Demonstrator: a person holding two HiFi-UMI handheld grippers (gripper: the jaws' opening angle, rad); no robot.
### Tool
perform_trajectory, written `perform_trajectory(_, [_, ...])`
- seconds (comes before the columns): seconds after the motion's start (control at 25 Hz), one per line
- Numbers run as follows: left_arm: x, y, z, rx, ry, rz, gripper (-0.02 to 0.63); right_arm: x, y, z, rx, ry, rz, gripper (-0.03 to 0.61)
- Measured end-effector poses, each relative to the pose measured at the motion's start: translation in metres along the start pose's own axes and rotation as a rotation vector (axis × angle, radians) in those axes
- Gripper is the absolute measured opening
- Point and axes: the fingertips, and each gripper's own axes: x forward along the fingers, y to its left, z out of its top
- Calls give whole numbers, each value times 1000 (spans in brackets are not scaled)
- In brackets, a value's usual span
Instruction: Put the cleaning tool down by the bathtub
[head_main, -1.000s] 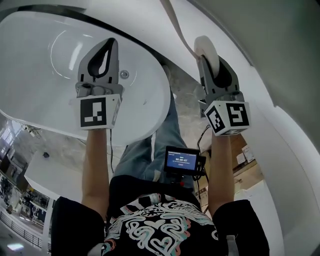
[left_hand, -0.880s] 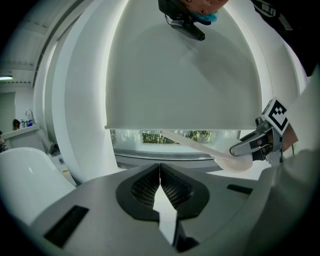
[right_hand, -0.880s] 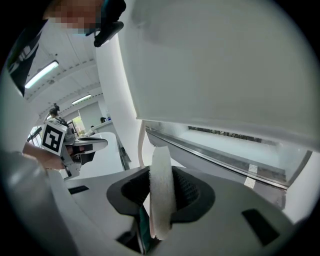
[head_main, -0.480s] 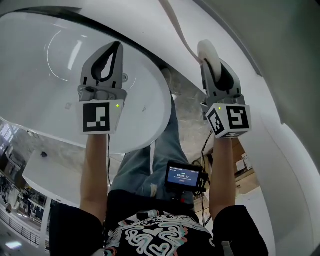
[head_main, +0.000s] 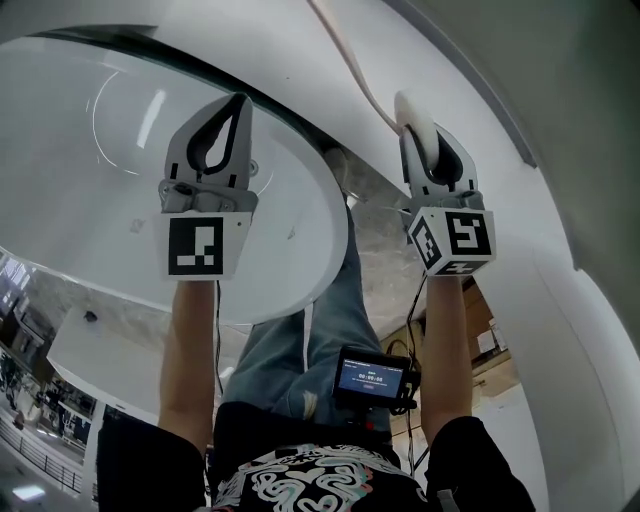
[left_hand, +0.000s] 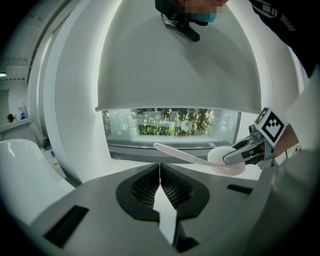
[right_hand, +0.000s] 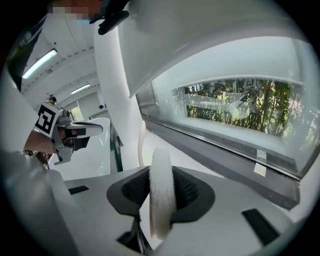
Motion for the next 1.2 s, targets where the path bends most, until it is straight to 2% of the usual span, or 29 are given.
perform_trajectory(0.44, [19, -2, -27, -23, 24, -11, 15, 33, -12, -38, -118, 117, -9, 130])
perform_trajectory(0.72, [27, -6, -41, -29, 38, -26, 15, 48, -29, -55, -157, 163, -64, 130])
perform_trajectory(1.2, [35, -7, -49, -46, 51, -36, 15, 69, -43, -62, -279, 207, -93, 130])
